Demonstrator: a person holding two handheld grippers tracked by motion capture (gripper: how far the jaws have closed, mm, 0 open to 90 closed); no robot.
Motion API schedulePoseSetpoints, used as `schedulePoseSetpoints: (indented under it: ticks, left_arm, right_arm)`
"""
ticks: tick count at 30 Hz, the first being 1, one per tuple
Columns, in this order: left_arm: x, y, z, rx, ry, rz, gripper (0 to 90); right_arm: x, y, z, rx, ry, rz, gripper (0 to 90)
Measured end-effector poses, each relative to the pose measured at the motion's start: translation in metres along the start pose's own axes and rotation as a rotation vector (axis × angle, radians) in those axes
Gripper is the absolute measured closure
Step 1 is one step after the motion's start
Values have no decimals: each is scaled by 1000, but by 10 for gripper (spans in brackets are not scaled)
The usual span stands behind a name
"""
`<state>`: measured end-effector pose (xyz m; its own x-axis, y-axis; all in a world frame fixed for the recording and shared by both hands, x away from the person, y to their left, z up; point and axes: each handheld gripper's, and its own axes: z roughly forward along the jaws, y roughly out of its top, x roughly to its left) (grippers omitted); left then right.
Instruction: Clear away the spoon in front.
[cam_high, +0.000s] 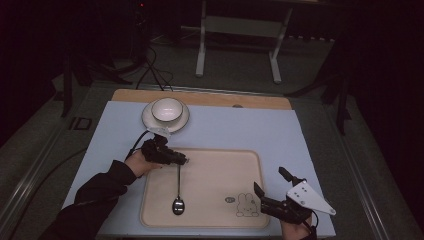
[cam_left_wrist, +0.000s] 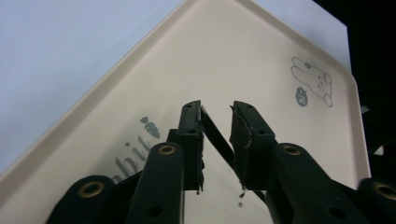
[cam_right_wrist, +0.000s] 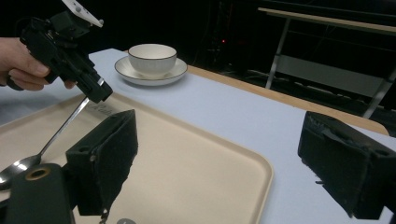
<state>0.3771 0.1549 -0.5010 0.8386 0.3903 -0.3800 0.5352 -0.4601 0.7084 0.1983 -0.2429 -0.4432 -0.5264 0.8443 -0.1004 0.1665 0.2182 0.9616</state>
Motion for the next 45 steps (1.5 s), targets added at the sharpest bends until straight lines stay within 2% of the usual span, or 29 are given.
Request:
schedulePoseSetpoints:
  ticks: [4, 6, 14, 17, 21, 30, 32, 39, 45]
  left_arm:
    - [5, -4, 5, -12, 25, -26, 729]
    - [7, -6, 7, -14, 43, -43, 696]
    - [11, -9, 14, 4, 97, -77, 669]
    - [12, -12, 19, 12, 138, -95, 656]
    - [13, -12, 22, 19, 167, -95, 653]
    - [10, -10, 33, 57, 193, -60, 641]
    - [10, -9, 34, 54, 204, -64, 622]
    - [5, -4, 36, 73, 256, -29, 532]
    - [0, 1, 35, 96, 296, -53, 492]
  right_arm:
    - [1, 0, 0, 5, 3, -2, 120]
    - [0, 0, 0, 4, 3, -2, 120]
    - [0, 0, 0, 6, 12, 5, 121]
    - [0, 0, 1, 11, 22, 11, 129]
    - [-1, -1, 0, 6, 20, 18, 129]
    - [-1, -1, 1, 10, 14, 16, 129]
    - [-1, -1, 0, 10, 13, 16, 129]
    - [-1, -1, 0, 7, 13, 17, 129]
    - [-1, -1, 0, 7, 12, 17, 129]
